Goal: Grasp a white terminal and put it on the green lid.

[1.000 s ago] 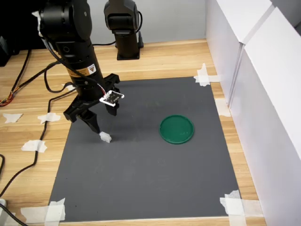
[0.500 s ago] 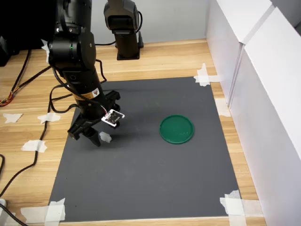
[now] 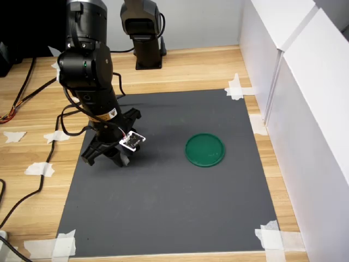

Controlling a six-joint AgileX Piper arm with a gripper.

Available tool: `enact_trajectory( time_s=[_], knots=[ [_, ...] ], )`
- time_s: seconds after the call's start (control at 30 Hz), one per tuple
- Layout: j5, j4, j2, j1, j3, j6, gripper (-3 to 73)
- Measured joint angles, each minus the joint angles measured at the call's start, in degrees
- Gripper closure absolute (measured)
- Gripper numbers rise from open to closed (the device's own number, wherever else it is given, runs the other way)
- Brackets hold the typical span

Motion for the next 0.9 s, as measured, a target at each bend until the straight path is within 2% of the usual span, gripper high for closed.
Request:
enact_trajectory(
  time_s=[0.03,0.07,0.23,0.47,0.7,0.9],
  knots=[
    [-0.1,0.0,0.0,0.0,0.0,0.2,59.6],
    [-0.1,0.0,0.0,0.0,0.0,0.4,60.8],
    [-0.1,0.0,-1.7,0.0,0.0,2.5,60.4],
    [2.0,3.7,-10.0,0.4,0.0,3.7,60.4],
    [12.3,3.2,-13.2,8.2,-2.5,10.4,60.4],
    [15.3,3.2,-13.3,15.7,-4.3,16.3,60.4]
  ],
)
